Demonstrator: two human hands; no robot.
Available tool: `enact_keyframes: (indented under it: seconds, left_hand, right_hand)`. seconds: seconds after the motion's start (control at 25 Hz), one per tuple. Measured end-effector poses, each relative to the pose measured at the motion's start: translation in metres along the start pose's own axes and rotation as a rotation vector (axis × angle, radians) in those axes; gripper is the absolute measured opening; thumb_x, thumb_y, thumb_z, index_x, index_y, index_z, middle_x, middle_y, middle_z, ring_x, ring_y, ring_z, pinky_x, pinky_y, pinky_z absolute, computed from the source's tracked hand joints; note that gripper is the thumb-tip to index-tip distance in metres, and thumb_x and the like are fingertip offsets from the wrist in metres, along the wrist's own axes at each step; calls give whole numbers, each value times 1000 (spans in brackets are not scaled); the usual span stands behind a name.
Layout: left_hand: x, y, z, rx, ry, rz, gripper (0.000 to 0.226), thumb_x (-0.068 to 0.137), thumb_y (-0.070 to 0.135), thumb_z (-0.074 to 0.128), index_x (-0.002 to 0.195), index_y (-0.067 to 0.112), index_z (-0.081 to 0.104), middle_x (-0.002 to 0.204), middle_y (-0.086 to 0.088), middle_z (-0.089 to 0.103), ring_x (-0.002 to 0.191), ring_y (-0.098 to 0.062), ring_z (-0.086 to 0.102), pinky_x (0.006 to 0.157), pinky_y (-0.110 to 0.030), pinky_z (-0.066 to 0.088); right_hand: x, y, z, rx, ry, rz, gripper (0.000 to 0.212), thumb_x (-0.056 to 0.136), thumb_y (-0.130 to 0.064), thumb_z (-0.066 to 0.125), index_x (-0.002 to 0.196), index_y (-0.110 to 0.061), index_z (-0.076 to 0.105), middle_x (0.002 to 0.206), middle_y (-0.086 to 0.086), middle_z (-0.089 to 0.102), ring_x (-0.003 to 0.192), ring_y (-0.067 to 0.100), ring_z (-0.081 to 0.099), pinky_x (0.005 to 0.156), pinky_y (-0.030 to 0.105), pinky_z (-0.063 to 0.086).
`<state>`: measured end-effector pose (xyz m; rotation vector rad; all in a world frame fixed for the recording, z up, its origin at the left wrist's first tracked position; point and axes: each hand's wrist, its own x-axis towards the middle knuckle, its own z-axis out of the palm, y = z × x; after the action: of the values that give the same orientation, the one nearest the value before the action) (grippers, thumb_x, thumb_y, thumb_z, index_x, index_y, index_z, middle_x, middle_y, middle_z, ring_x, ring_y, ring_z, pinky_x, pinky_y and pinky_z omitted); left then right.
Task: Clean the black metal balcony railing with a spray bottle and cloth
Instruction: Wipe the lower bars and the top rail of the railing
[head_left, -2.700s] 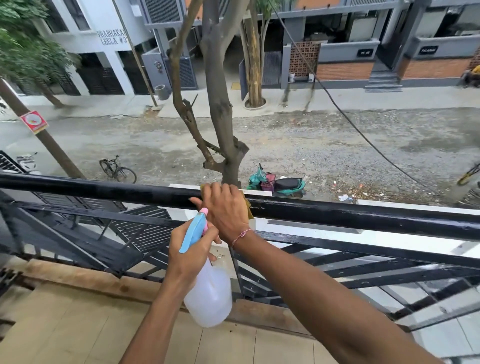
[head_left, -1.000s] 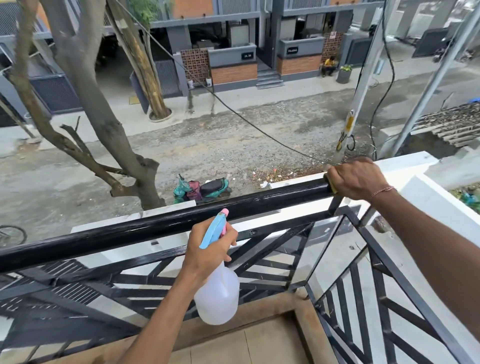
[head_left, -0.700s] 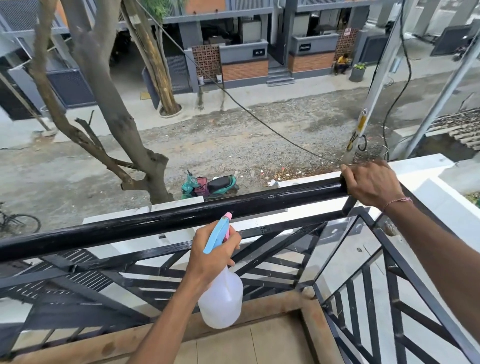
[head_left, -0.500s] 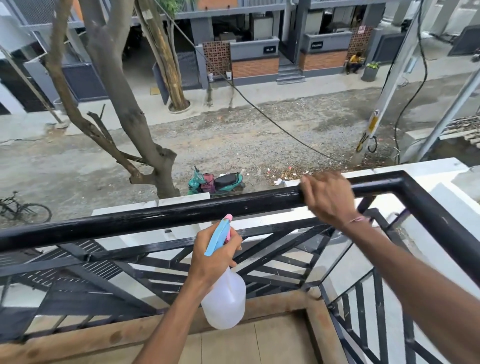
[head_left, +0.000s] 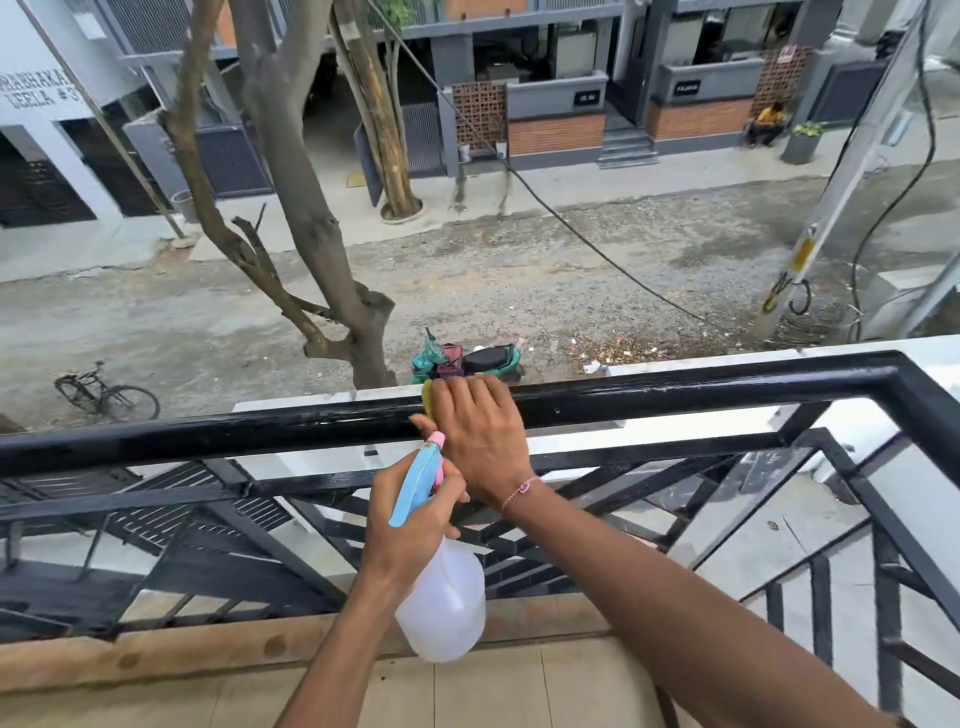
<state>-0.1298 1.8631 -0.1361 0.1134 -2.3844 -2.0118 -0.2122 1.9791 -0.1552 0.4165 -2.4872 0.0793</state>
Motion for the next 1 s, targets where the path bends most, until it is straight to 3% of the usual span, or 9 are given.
enact_keyframes:
  seconds: [0.12, 0.24, 0.32, 0.44, 0.56, 0.76, 0.84, 0.92, 1.0]
  left_hand:
    - [2, -4, 0, 29, -6, -7, 11, 94, 3, 66, 83, 4, 67, 83, -25, 64, 81, -35, 68, 50, -28, 54]
    - [-1, -1, 8, 10, -35, -12, 14, 93, 1, 65, 79, 2, 65, 82, -21, 65, 80, -27, 68, 51, -29, 53]
    - [-2, 0, 14, 4, -49, -30, 15, 93, 1, 65, 78, 3, 65, 81, -18, 66, 77, -18, 66, 52, -29, 53]
    - [-8, 2, 27, -3, -69, -29, 15, 90, 6, 67, 76, 11, 68, 80, -15, 67, 75, -15, 66, 52, -27, 52]
    - [-13, 4, 37, -9, -100, -18, 13, 80, 22, 67, 76, 10, 66, 81, -23, 64, 75, -25, 64, 52, -27, 52]
    - [-18, 7, 45, -9, -147, -10, 11, 86, 13, 68, 77, 8, 66, 81, -26, 63, 74, -27, 66, 53, -28, 54]
    - [-21, 12, 50, 1, -173, 13, 17, 79, 21, 65, 77, 5, 64, 79, -27, 60, 70, -24, 62, 53, -29, 55]
    - [-21, 15, 52, 8, -171, 22, 20, 76, 24, 64, 78, 4, 65, 80, -25, 62, 71, -26, 63, 53, -29, 55]
    - [-21, 16, 49, 5, -158, 16, 22, 77, 26, 64, 80, 5, 66, 83, -22, 64, 79, -32, 66, 53, -28, 55]
  right_hand:
    - [-15, 28, 3, -23, 6, -237, 53, 110, -41, 26, 138, -2, 49, 126, 18, 59, 113, 35, 57, 101, 46, 44]
    - [-49, 74, -1, -130, -12, -332, 53, 107, -17, 21, 158, -1, 17, 162, 22, 25, 149, 37, 26, 121, 49, 26]
    - [-74, 113, -12, -139, -28, -301, 59, 102, -5, 22, 159, -3, 10, 166, 20, 9, 154, 34, 11, 124, 50, 18]
    - [-111, 178, -42, -163, -6, -170, 64, 95, 6, 25, 158, 0, 14, 165, 21, 11, 154, 33, 13, 122, 53, 24]
    - [-140, 231, -67, -133, -19, 99, 69, 93, 12, 30, 158, 0, 13, 166, 20, 11, 154, 30, 11, 120, 53, 26]
    - [-150, 227, -54, 42, 131, 641, 55, 109, -20, 19, 159, -3, 3, 168, 15, -1, 155, 24, -4, 127, 45, 9]
    - [-137, 210, -42, 238, 282, 854, 58, 111, -31, 16, 159, -7, -3, 168, 12, -6, 155, 24, -6, 126, 48, 14]
    - [-114, 193, -41, 489, 457, 1120, 59, 111, -35, 18, 160, -8, 1, 168, 14, 5, 154, 28, 14, 120, 46, 28]
    - [-90, 180, -44, 820, 647, 1477, 52, 110, -34, 21, 156, -10, 24, 151, 16, 44, 124, 29, 53, 98, 31, 46]
